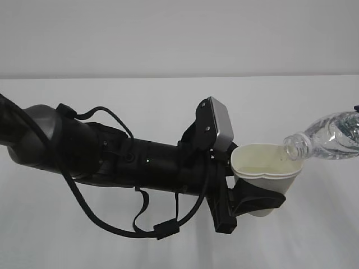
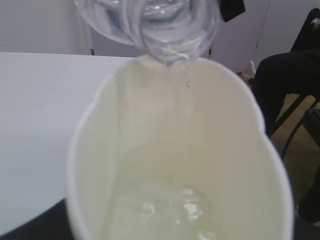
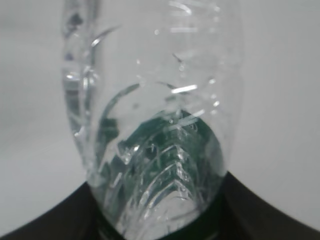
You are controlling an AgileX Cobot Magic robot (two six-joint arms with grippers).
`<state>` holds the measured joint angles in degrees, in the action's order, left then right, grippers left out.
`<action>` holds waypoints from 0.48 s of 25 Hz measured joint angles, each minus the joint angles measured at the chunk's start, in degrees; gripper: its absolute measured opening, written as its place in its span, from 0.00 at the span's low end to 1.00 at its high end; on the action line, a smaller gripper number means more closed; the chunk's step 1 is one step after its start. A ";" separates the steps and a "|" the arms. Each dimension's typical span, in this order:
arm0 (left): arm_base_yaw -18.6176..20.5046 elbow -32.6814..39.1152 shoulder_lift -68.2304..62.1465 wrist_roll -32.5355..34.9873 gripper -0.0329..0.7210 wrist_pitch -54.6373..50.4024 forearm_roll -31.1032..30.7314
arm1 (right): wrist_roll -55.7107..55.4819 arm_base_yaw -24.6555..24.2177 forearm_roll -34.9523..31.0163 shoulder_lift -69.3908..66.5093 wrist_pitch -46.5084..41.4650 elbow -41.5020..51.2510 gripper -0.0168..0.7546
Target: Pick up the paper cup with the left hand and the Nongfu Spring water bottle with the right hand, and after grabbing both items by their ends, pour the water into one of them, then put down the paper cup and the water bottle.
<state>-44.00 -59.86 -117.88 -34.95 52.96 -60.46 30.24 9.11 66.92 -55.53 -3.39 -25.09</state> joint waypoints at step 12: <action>0.00 0.00 0.00 0.00 0.56 0.00 -0.04 | 0.00 0.00 0.47 0.00 -0.23 0.00 0.48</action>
<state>-44.00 -59.86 -117.88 -34.95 52.96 -60.50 30.24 9.11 67.40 -55.53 -3.62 -25.09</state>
